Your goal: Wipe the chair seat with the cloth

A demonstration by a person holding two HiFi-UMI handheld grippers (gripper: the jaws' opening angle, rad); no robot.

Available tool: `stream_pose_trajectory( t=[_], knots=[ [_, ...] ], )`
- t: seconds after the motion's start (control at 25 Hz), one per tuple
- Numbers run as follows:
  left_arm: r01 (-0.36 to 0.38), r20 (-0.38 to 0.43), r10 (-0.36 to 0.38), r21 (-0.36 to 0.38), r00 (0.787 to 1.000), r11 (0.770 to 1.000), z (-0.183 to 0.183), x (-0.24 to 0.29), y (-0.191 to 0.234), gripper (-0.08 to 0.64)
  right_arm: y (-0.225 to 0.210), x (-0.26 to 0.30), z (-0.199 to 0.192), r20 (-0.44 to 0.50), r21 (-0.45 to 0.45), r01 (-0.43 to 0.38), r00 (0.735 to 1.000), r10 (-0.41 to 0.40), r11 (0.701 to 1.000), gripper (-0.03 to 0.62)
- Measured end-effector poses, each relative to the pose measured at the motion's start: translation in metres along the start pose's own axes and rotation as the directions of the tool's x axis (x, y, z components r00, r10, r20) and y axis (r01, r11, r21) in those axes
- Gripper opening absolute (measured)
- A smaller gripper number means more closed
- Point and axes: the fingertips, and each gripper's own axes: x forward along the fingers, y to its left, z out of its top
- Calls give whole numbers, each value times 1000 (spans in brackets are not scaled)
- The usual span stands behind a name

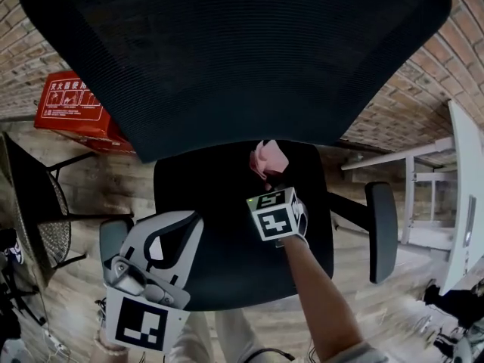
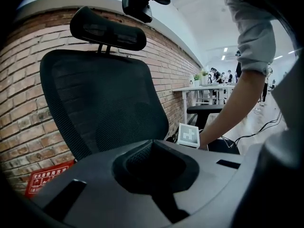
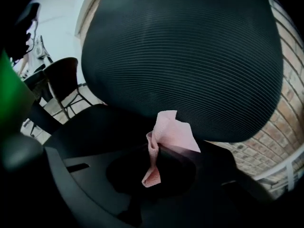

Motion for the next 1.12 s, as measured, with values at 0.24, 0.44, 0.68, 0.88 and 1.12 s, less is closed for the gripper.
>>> stream_pose_trajectory(
  t=[0.24,0.44,0.68,0.88,1.12],
  knots=[
    [-26,-3,26,-6,1000,1000,-6,-19,13,18,85,2,15,17,-87,-123,992,125,989,54],
    [-45,0,46,-20,999,999,-10,-30,18,18,160,-6,23,29,-146,-245,967,252,958,54],
    [-58,-2,58,-25,998,998,-16,-47,22,18,226,-23,24,28,-216,-343,934,356,914,54],
    [-74,-15,74,-30,997,997,-25,-64,24,18,238,-27,16,19,-218,-348,933,360,912,54],
    [-72,-22,72,-27,997,997,-32,-77,18,18,210,-30,-5,4,-178,-280,958,286,943,54]
  ],
)
